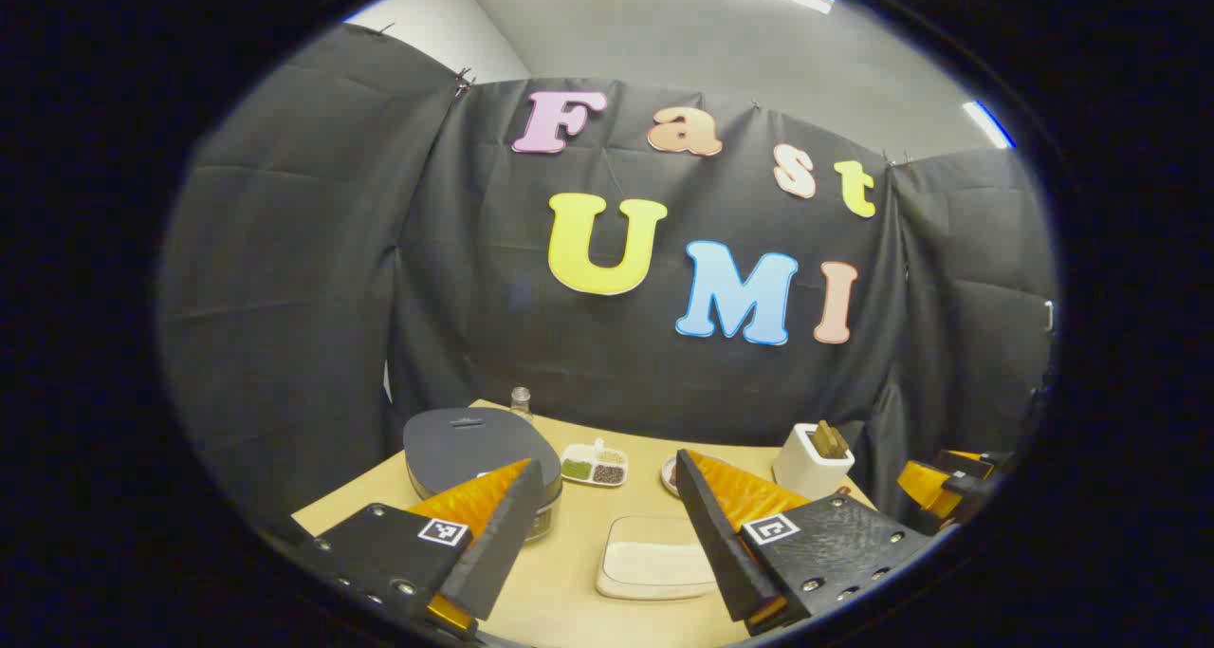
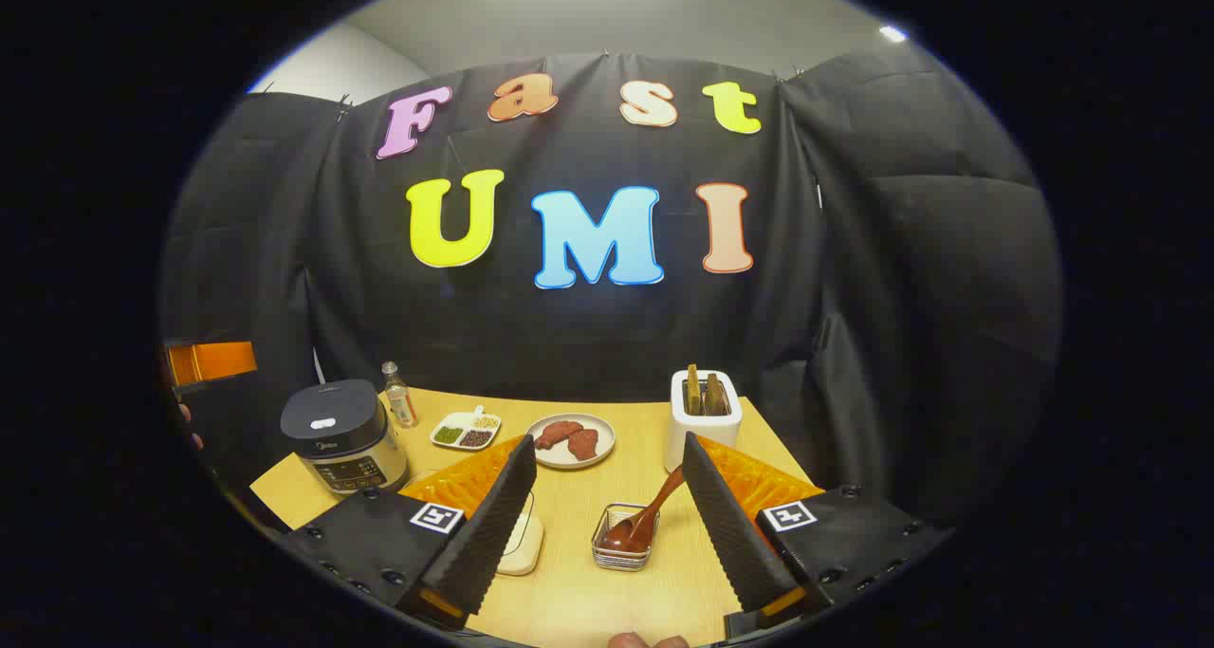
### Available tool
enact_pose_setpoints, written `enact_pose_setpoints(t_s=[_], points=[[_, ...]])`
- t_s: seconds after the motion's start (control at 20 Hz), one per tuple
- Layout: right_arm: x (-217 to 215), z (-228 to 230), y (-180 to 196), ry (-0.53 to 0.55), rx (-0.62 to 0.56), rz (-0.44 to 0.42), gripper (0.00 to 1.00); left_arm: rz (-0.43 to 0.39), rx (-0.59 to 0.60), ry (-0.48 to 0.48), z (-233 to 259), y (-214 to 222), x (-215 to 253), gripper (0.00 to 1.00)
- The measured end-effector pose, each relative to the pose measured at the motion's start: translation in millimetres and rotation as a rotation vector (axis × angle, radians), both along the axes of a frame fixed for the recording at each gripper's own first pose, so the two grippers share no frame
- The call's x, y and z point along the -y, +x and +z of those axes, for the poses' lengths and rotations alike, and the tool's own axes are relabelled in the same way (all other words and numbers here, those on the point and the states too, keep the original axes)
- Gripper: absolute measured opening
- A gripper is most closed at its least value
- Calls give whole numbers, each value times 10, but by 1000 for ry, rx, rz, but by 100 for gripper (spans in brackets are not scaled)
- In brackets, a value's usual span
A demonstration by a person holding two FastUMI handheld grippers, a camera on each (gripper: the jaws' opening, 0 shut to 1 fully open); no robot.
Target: Close the left gripper, press the button to open the rice cooker; take a wooden spoon from the chopstick holder with the right hand, scoop a spoonful of rice and pour it into the rice cooker, then put the wooden spoon back into the chopstick holder.
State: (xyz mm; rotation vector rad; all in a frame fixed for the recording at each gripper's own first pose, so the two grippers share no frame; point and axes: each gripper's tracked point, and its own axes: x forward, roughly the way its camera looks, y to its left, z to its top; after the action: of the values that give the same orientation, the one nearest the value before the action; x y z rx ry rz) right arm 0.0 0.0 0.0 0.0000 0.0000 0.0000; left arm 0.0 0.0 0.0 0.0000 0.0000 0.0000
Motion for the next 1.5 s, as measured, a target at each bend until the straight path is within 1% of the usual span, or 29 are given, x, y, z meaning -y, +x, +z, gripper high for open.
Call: enact_pose_setpoints(t_s=[0.1, 0.3, 0.35, 0.5, 0.65, 0.7, 0.75, 0.9, 0.95, 1.05, 1.15, 1.2, 1.25, 1.35, 1.45, 1.5], points=[[87, 8, 91, 0, 1, 26, 98, 23, -4, 44, -24, 2, 107, 90], [181, 91, 220, -10, 2, 85, 98, 25, -24, 116, -93, -21, 332, 89], [200, 133, 223, -17, 4, 101, 98, 12, -32, 125, -115, -21, 417, 89], [243, 252, 230, -16, 20, 118, 98, -30, -43, 105, -148, -14, 618, 89], [241, 266, 244, -5, 23, 78, 98, -19, -11, 128, -54, 60, 569, 89], [243, 250, 227, 4, 26, 57, 93, -17, -6, 136, -54, 86, 527, 89], [243, 246, 223, 15, 26, 34, 98, -20, -2, 140, -26, 119, 483, 89], [232, 227, 190, 39, 21, -47, 98, -41, 4, 127, 60, 205, 330, 90], [215, 232, 184, 47, 19, -72, 98, -46, 7, 120, 87, 227, 253, 89], [161, 238, 181, 63, 17, -114, 98, -51, 6, 101, 116, 275, 59, 89], [53, 247, 183, 82, 9, -139, 98, -58, -10, 78, 116, 334, -163, 89], [-4, 261, 173, 89, 10, -147, 93, -65, -18, 69, 112, 363, -269, 89], [-68, 307, 162, 90, 18, -154, 98, -72, -26, 64, 115, 396, -391, 89], [-162, 394, 106, 73, 40, -182, 98, -83, -36, 54, 130, 472, -613, 89], [-263, 390, 53, 51, 38, -210, 98, -113, -35, 55, 166, 523, -787, 89], [-301, 373, 15, 46, 37, -223, 98, -104, -29, 66, 185, 544, -914, 87]])
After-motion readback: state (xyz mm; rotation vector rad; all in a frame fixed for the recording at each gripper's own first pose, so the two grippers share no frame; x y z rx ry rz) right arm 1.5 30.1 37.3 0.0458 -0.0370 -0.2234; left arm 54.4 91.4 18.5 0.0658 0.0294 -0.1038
